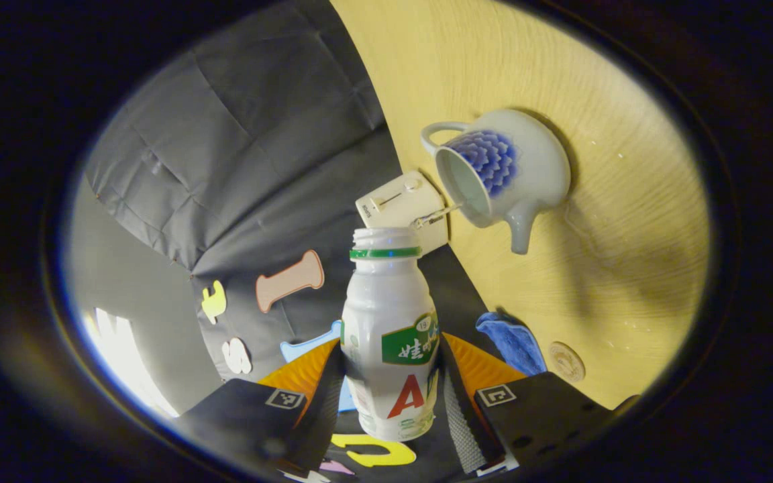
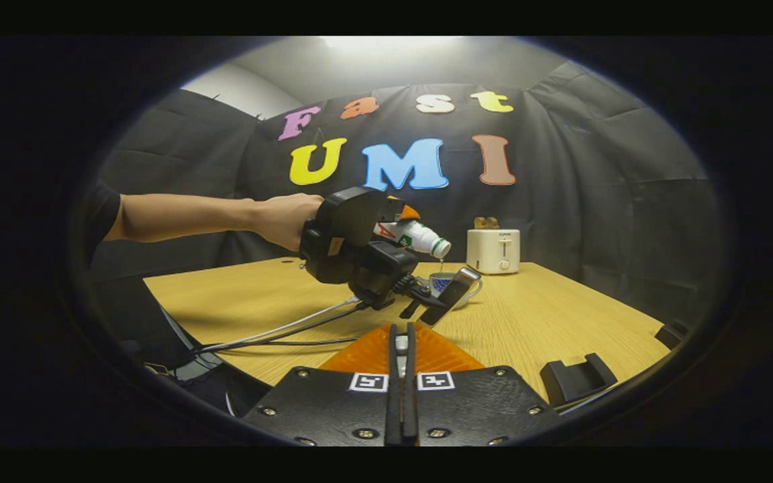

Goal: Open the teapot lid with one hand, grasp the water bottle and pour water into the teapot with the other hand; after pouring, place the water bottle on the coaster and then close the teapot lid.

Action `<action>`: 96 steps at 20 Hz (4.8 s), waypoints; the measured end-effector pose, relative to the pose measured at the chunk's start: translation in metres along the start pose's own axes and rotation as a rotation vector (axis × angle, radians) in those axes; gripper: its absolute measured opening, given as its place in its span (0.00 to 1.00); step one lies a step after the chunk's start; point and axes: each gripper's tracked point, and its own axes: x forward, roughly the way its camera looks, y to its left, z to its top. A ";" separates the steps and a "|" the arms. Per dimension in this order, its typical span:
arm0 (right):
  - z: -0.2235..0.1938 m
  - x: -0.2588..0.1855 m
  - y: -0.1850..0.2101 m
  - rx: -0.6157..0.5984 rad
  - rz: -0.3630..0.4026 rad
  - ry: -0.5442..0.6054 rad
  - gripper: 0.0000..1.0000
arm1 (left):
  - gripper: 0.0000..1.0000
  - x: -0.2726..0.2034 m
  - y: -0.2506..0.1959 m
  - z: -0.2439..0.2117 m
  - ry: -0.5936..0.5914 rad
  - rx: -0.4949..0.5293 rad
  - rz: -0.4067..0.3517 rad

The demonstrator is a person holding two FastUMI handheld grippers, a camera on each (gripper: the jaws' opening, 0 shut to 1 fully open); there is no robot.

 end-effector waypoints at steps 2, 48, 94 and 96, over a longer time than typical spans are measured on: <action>0.000 0.000 0.001 0.003 0.001 0.002 0.01 | 0.78 0.001 0.003 0.000 -0.004 0.010 0.005; 0.087 0.066 -0.045 -0.010 -0.058 -0.100 0.01 | 0.75 -0.055 -0.062 -0.079 -0.035 -1.590 -0.016; 0.068 0.186 -0.068 0.036 -0.148 -0.056 0.22 | 0.83 -0.055 -0.106 -0.180 0.097 -1.999 0.027; 0.058 0.174 -0.049 0.024 -0.103 -0.039 0.69 | 0.78 -0.044 -0.105 -0.187 0.104 -2.007 0.050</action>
